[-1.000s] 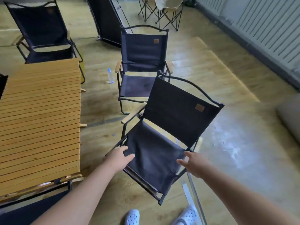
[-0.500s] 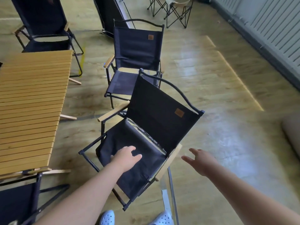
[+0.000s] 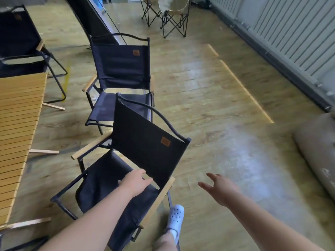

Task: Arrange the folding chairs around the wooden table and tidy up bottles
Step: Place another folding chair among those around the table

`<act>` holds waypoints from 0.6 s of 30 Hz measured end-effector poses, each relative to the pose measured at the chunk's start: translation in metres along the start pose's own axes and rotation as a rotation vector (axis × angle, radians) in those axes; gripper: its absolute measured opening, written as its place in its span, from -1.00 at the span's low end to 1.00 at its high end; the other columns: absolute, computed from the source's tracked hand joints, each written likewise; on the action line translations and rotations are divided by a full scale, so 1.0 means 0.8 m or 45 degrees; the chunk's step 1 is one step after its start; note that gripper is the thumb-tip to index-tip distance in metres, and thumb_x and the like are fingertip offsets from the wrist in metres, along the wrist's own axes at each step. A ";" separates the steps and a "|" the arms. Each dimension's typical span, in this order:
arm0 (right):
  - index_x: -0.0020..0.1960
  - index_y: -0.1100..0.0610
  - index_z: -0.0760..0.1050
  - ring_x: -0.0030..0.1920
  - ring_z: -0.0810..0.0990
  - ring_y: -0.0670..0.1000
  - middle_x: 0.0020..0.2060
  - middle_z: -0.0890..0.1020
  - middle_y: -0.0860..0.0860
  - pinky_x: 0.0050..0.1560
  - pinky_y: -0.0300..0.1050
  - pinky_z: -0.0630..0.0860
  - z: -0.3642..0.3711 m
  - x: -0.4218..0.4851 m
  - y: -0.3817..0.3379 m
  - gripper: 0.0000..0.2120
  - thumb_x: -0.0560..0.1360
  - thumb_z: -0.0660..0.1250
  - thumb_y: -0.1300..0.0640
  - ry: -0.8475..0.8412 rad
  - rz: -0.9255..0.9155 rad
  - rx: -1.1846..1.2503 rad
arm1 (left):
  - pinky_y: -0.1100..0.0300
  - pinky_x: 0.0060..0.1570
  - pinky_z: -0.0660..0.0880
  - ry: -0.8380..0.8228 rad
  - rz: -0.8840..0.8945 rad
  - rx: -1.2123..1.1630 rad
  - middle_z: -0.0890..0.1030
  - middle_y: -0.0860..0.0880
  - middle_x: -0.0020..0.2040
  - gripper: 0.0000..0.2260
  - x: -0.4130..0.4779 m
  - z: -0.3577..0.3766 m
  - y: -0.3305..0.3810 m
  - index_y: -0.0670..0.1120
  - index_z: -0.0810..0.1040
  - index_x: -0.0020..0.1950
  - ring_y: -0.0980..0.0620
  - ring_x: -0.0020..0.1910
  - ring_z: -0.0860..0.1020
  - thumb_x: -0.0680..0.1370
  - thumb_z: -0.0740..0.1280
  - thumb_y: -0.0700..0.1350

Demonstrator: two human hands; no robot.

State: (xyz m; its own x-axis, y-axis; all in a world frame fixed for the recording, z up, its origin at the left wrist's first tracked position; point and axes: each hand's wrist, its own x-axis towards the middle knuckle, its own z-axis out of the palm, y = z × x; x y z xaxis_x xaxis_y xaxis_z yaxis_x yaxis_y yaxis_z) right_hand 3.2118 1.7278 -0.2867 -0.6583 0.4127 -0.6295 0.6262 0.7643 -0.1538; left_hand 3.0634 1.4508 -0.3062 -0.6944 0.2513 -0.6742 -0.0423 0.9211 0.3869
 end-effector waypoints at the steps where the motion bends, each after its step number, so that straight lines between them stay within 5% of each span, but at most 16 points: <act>1: 0.55 -0.09 0.21 0.38 0.45 0.12 0.48 0.38 0.01 0.38 0.19 0.37 -0.011 0.010 0.006 -0.21 0.46 0.08 -0.50 -0.006 0.000 0.001 | -0.26 0.43 0.18 -0.002 -0.020 -0.008 0.45 -0.02 0.42 -0.53 0.009 -0.004 0.011 0.07 0.35 0.46 -0.17 0.42 0.36 0.58 0.22 0.18; 18: 0.57 -0.09 0.16 0.45 0.39 0.11 0.52 0.34 -0.01 0.44 0.17 0.31 -0.268 0.230 -0.013 -0.21 0.47 0.10 -0.48 0.039 -0.256 -0.125 | -0.08 0.34 0.38 0.194 -0.229 -0.316 0.50 -0.01 0.37 -0.49 0.138 -0.106 0.167 0.06 0.42 0.43 -0.07 0.33 0.46 0.52 0.29 0.22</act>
State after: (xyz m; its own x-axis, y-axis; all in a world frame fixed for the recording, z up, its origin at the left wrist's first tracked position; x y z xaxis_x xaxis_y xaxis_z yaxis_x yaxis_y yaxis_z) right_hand 2.9948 1.9020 -0.2378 -0.7789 0.2610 -0.5703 0.4385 0.8767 -0.1976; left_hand 2.9206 1.5761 -0.2756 -0.7584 0.0272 -0.6513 -0.3342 0.8416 0.4243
